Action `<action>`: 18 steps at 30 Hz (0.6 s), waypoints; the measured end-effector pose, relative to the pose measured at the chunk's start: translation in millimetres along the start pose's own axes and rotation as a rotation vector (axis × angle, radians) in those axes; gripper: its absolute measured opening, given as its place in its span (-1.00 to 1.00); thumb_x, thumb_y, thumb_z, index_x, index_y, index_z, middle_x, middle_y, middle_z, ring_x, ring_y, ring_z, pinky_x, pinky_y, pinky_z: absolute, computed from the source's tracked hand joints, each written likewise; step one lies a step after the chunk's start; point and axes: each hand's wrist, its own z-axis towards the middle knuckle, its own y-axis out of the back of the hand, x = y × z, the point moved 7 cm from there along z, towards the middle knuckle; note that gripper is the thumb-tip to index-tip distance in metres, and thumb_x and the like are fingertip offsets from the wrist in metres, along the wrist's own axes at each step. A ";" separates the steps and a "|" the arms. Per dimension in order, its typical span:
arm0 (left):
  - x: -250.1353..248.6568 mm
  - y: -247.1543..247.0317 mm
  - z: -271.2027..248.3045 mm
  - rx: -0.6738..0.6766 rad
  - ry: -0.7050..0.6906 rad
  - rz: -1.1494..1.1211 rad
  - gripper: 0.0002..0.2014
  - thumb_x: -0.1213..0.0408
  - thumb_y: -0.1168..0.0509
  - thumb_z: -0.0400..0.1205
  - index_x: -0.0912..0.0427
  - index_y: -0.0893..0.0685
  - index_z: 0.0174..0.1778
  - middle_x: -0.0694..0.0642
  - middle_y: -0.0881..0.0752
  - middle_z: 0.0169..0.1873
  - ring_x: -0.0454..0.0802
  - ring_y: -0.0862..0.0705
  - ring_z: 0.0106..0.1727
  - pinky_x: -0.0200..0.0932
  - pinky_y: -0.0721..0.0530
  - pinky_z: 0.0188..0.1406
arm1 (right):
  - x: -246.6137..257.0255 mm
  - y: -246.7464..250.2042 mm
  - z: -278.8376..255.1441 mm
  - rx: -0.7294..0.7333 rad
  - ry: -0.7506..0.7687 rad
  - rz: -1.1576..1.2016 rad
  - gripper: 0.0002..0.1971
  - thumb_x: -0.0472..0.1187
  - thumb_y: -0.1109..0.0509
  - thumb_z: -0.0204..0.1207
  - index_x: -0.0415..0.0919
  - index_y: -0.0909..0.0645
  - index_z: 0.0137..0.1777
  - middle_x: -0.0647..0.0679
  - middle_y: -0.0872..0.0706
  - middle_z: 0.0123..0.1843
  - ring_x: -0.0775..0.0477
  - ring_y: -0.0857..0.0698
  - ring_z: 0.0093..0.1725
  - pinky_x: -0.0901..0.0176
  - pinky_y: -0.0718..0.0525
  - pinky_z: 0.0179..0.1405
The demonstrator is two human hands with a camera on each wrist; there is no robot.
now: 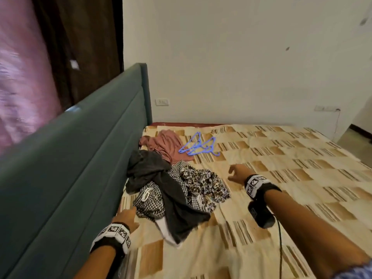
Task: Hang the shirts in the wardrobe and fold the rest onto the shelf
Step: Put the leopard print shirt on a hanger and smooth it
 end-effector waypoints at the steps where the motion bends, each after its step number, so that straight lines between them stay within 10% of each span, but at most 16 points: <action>1: -10.3 -1.6 31.3 -0.003 0.009 -0.022 -0.47 0.10 -0.21 0.64 0.15 -0.27 0.51 0.17 -0.54 0.37 0.08 -0.56 0.36 -0.12 -0.54 0.26 | -16.5 2.0 36.1 0.012 -0.004 -0.009 -0.62 -0.03 -0.42 0.53 -0.21 -0.57 0.26 -0.18 -0.67 0.21 -0.20 -0.64 0.22 0.12 -0.56 0.11; 7: -91.0 -41.3 251.2 0.005 0.010 0.028 -0.39 -0.04 -0.22 0.62 0.06 -0.26 0.57 0.10 -0.44 0.49 0.00 -0.40 0.50 -0.22 -0.30 0.46 | -98.1 -104.2 258.2 0.198 0.045 -0.019 -0.53 0.05 -0.36 0.55 -0.19 -0.50 0.37 -0.18 -0.68 0.26 -0.17 -0.63 0.24 0.14 -0.56 0.18; 18: -189.3 -104.8 447.8 0.165 0.008 -0.029 0.10 -0.25 -0.41 0.39 -0.09 0.20 0.65 0.17 0.01 0.65 0.28 -0.07 0.63 0.22 -0.29 0.51 | -91.4 -289.5 423.8 0.550 0.140 0.106 -0.23 -0.13 -0.24 0.65 -0.24 0.19 0.68 -0.36 -0.32 0.57 -0.31 -0.42 0.49 -0.08 -0.39 0.47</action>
